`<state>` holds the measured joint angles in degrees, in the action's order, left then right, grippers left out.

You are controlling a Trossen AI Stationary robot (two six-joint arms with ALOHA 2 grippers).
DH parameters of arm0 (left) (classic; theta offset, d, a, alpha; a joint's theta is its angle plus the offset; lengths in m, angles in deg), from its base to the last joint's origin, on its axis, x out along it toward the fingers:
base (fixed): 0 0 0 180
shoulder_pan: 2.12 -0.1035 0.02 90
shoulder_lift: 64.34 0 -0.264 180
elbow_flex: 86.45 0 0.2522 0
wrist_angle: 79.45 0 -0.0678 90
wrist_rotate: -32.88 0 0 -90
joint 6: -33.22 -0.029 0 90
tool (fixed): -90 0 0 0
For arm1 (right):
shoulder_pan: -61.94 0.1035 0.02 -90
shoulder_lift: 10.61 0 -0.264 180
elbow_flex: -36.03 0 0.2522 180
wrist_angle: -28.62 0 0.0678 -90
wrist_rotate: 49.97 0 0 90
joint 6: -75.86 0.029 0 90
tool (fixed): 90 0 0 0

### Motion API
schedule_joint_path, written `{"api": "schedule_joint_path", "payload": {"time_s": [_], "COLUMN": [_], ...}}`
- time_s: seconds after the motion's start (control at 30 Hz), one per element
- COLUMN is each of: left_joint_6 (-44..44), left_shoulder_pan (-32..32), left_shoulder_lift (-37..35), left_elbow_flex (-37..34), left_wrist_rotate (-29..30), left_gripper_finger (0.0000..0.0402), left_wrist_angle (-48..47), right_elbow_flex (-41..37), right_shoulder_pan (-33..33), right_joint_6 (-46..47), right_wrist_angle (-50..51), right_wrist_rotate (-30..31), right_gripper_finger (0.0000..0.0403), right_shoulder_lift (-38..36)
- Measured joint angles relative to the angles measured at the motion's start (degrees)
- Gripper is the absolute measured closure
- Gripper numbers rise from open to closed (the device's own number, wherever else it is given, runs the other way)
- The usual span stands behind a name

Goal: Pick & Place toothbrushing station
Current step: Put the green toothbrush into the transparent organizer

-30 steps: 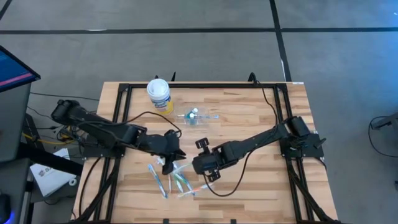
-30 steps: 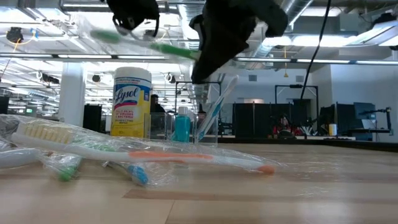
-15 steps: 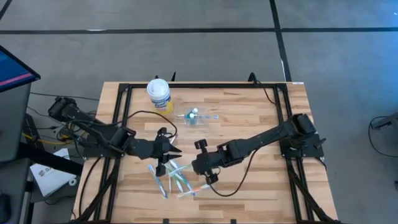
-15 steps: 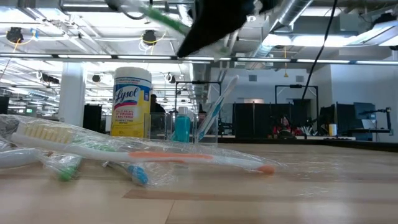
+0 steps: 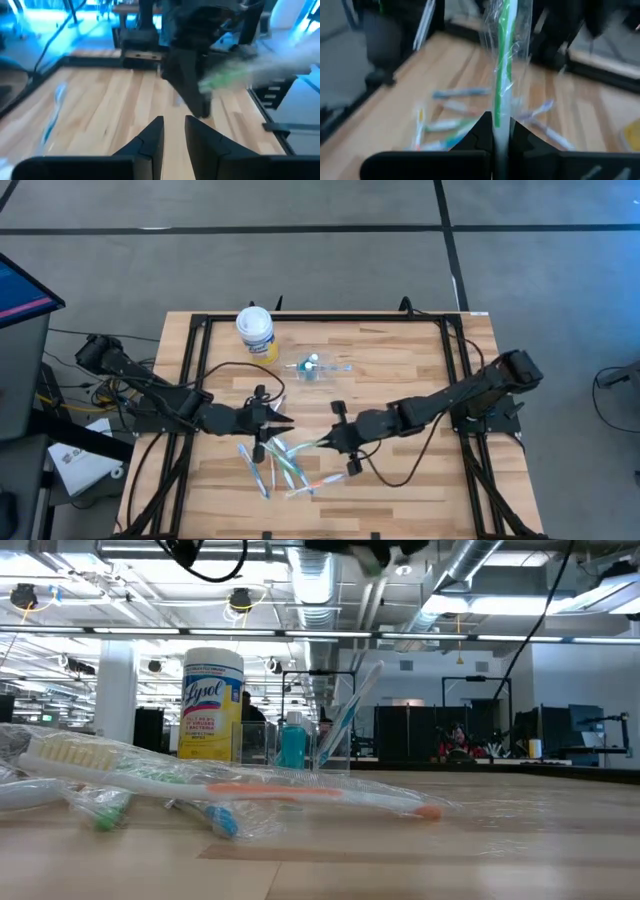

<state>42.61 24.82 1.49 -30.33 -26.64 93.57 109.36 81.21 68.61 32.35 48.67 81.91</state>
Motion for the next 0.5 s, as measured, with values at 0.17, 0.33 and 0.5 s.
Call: {"api": "schedule_joint_path", "payload": {"time_s": [0.17, 0.33, 0.5], "left_joint_6": [-4.62, -8.08, -9.18], "left_shoulder_pan": [-0.52, -1.13, -2.82], "left_shoulder_lift": [-0.10, -0.10, -0.12], "left_elbow_flex": [-4.55, -8.87, -12.19], "left_wrist_rotate": [-0.07, -3.56, -8.60], "left_gripper_finger": [0.0330, 0.0330, 0.0330], "left_wrist_angle": [11.88, 24.64, 33.21], "right_elbow_flex": [-4.09, -4.72, -4.78], "right_shoulder_pan": [-0.04, -0.96, -2.38], "right_joint_6": [0.26, 0.27, 0.86], "right_wrist_angle": [-8.79, -15.19, -16.59], "right_wrist_rotate": [-0.22, -1.98, -3.04], "right_gripper_finger": [0.0396, 0.0396, 0.0396], "right_shoulder_lift": [-2.52, -2.27, -2.15]}}
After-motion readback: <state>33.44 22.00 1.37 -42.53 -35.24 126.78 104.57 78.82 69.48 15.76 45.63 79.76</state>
